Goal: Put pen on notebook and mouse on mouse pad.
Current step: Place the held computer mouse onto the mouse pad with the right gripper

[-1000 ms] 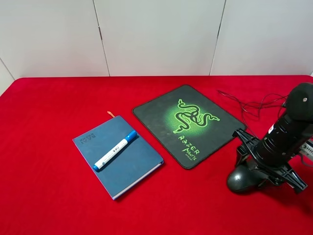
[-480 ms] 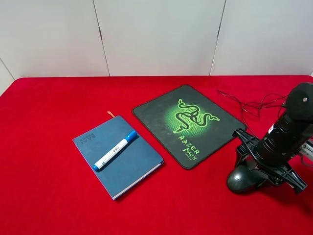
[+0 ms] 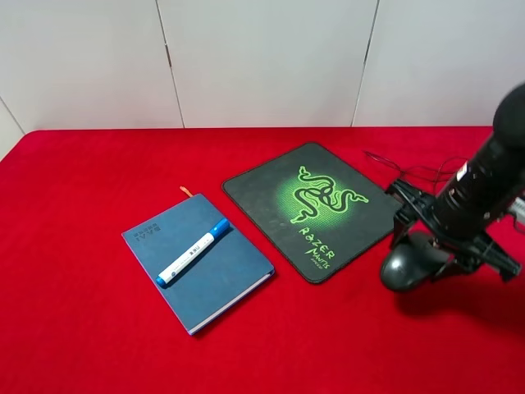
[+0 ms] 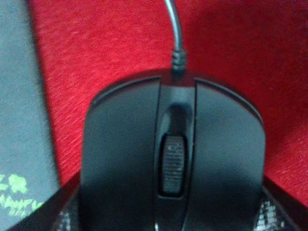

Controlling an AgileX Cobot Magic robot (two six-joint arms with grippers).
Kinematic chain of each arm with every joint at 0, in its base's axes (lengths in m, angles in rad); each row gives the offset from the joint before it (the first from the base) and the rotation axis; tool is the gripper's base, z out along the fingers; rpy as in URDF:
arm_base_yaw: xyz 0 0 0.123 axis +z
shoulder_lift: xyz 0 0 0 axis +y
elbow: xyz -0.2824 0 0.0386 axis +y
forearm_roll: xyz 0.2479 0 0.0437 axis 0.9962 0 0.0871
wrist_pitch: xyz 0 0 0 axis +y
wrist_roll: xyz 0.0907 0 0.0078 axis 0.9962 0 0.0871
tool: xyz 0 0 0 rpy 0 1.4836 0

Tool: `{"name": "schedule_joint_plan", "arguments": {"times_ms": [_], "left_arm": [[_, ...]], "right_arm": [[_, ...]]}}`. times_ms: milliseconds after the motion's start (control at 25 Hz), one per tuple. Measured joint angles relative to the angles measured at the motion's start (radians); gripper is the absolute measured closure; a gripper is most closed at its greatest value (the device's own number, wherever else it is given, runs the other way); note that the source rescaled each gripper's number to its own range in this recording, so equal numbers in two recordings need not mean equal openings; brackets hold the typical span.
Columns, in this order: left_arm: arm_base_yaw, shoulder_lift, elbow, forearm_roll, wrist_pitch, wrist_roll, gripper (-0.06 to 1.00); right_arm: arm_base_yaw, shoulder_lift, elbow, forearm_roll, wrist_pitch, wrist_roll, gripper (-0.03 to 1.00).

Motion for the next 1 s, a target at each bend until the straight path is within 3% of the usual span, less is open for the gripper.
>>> {"name": "schedule_joint_plan", "arguments": {"times_ms": [280, 640, 1000], "left_arm": [[0.000, 0.000, 0.000, 0.000, 0.000, 0.000, -0.05], [0.000, 0.000, 0.000, 0.000, 0.000, 0.000, -0.05], [0.000, 0.000, 0.000, 0.000, 0.000, 0.000, -0.05]], "right_arm": [[0.000, 0.000, -0.153, 0.001, 0.124, -0.138, 0.96], [0.000, 0.006, -0.242, 0.021, 0.119, -0.175, 0.96], [0.000, 0.139, -0.348, 0.110, 0.121, -0.256, 0.96]]}}
